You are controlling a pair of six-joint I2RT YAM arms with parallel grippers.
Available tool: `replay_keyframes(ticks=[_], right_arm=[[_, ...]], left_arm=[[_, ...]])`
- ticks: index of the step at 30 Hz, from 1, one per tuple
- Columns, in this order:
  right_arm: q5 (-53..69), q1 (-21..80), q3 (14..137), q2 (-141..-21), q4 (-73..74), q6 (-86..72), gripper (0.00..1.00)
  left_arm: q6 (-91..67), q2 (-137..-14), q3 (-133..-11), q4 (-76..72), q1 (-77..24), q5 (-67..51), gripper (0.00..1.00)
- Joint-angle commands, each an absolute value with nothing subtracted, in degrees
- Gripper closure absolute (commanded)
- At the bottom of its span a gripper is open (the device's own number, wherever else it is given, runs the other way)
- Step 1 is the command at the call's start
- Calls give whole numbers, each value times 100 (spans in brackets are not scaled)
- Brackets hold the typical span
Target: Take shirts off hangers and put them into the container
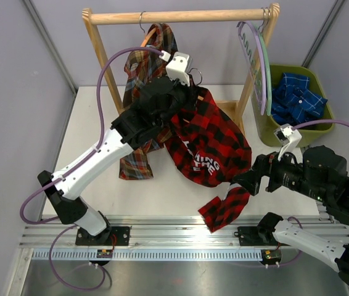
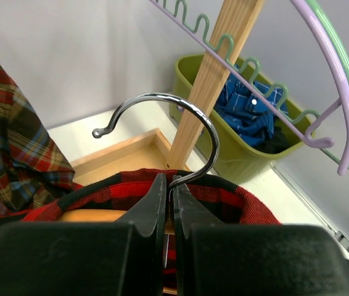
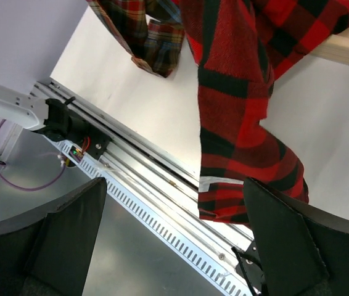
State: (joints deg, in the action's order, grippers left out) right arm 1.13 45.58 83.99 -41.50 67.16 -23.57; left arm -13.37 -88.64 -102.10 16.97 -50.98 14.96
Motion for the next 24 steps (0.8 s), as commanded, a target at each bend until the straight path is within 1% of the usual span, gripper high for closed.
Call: replay_keyframes(ticks=[1, 10, 14, 17, 18, 20, 21, 24], right_arm=[[-167, 4570, 8253, -4236, 6425, -2241, 1], [-877, 4570, 8156, -4517, 6354, -2083, 1], [-1221, 4570, 8366, -4632, 6661, -2013, 4], [-1380, 4570, 8402, -4597, 6741, -1995, 17], [-1397, 4570, 8385, -4597, 6776, -1995, 24], [-1415, 4570, 8315, -4605, 6811, -2013, 36], [-1432, 4570, 8280, -4605, 6820, -2021, 54], [-1389, 4562, 8183, -4535, 6785, -2030, 78]], left_arm=[[-1696, -8798, -10626, 1529, -5150, 1179, 100], [-1925, -8429, -10600, 1889, -5150, 800, 100], [-1794, -8245, -10450, 1916, -5150, 905, 100], [-1749, -8174, -10397, 1925, -5150, 1011, 100], [-1749, -8156, -10406, 1890, -5150, 985, 100], [-1758, -8147, -10406, 1881, -5150, 949, 100], [-1758, -8139, -10424, 1872, -5150, 932, 100], [-1670, -8156, -10468, 1907, -5150, 1028, 100]])
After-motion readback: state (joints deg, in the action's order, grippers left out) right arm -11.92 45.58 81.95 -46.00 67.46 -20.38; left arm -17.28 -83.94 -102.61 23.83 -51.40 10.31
